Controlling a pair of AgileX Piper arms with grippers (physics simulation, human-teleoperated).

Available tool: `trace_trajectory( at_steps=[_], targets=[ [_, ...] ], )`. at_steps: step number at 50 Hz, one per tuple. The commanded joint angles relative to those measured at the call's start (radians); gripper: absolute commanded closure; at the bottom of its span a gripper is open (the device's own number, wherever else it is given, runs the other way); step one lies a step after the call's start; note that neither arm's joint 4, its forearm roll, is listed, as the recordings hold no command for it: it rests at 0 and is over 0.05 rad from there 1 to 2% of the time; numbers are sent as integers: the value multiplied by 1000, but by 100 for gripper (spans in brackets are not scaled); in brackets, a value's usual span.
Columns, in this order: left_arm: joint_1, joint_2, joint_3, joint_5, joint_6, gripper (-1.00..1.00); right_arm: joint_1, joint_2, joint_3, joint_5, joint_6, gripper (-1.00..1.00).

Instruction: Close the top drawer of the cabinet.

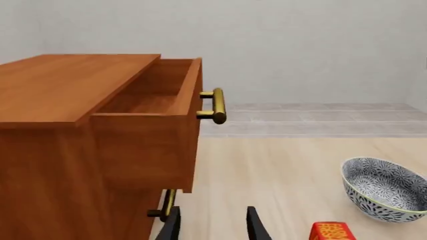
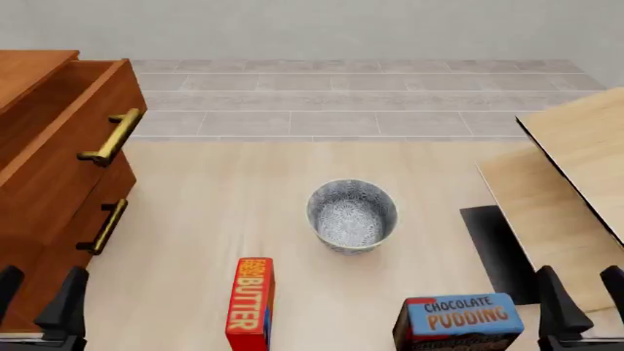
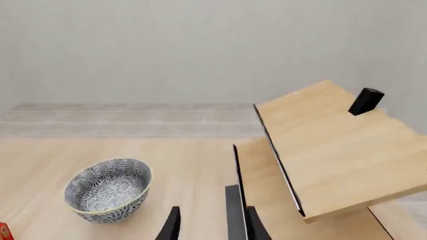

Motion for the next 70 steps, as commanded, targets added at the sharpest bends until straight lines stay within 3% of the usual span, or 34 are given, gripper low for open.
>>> trace_trajectory(
  at_steps=[1, 3, 17, 24, 28, 43, 45, 47, 50, 56, 57, 59, 60, 62, 64, 65, 67, 69, 70],
  targets=[
    [-28, 1, -33, 14, 17, -100, 11, 2, -27, 9, 8, -100],
    [-31, 0, -46, 20, 34, -100, 13, 0, -33, 2, -12, -100],
    [-68, -1, -75, 52, 92, -100, 18, -1, -45, 8, -15, -100],
    [-129, -2, -84, 40, 208, -100, 29, 0, -37, 7, -16, -100],
    [-144, -2, -95, 39, 230, -100, 29, 1, -33, 6, -9, -100],
    [-221, 3, -62, -8, 438, -100, 31, 0, -32, 0, -19, -100],
    [-218, 31, -38, -62, 487, -100, 36, -1, -31, -3, -25, -100],
    [-228, 70, -35, -99, 487, -100, 40, -1, -30, -4, -26, -100],
    [-225, 146, 0, -205, 563, -100, 45, -1, -33, -5, -31, -100],
    [-218, 302, 3, -361, 666, -100, 42, -1, -33, -9, -33, -100],
    [-217, 355, 4, -426, 710, -100, 32, -1, -30, -11, -29, -100],
    [-222, 374, 4, -454, 722, -100, 35, -1, -29, -10, -29, -100],
    [-221, 434, 4, -546, 833, -100, 40, -1, -27, -10, -29, -100],
    [-217, 485, 3, -589, 770, -100, 44, -1, -26, -10, -30, -100],
    [-215, 512, 3, -623, 782, -100, 45, -1, -26, -9, -29, -100],
    [-212, 564, 4, -691, 837, -100, 45, -1, -27, -9, -26, -100],
    [-211, 603, 4, -735, 863, -100, 44, -1, -27, -10, -25, -100],
    [-199, 647, 3, -778, 842, -100, 36, -1, -27, -16, -21, -100],
    [-194, 689, 4, -831, 879, -100, 36, -1, -25, -18, -21, -100]
  ],
)
